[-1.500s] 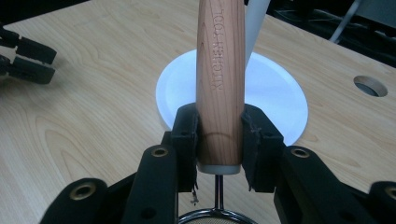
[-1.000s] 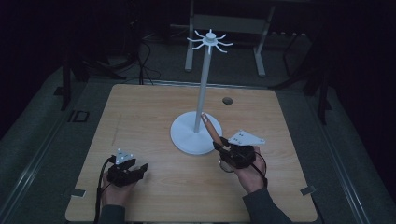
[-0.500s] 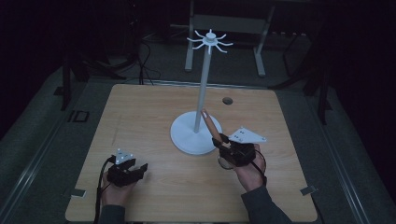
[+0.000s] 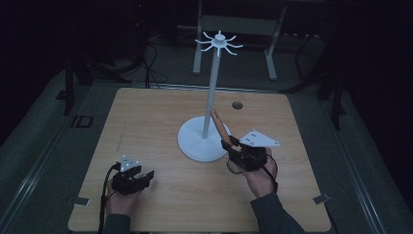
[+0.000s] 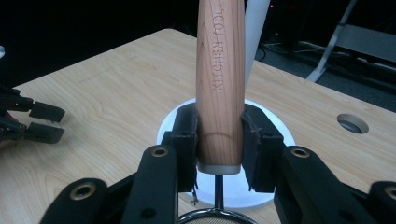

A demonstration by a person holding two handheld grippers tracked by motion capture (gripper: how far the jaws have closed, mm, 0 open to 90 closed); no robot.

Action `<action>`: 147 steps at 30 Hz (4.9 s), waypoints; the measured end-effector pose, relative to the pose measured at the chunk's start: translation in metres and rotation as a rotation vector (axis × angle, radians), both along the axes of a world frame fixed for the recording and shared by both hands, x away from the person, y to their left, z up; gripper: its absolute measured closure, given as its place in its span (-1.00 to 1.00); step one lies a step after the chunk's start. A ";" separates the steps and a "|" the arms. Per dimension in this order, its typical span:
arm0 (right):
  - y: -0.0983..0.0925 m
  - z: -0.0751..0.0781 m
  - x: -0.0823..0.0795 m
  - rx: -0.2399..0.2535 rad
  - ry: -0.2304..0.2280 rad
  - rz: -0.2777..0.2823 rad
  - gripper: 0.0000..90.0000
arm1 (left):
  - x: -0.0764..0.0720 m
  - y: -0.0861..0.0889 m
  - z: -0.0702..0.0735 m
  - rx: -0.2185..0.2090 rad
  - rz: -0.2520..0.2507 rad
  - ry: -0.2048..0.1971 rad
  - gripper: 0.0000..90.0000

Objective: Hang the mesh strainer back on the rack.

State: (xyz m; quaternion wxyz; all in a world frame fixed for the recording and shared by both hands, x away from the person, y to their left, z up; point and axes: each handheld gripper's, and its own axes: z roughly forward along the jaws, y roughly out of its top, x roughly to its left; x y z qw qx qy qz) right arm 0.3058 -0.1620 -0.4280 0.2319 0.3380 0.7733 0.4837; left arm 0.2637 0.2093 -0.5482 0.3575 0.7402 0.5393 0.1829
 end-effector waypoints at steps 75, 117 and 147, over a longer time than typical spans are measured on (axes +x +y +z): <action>-0.017 0.047 0.016 0.189 -0.094 -0.066 0.53 | 0.000 0.000 0.000 0.000 -0.003 0.001 -0.03; -0.019 0.076 0.021 0.246 -0.141 -0.067 0.53 | 0.000 0.001 0.000 -0.002 -0.002 -0.001 -0.03; -0.021 0.094 0.022 0.273 -0.182 -0.071 0.53 | 0.000 0.001 0.000 -0.006 0.005 -0.004 -0.03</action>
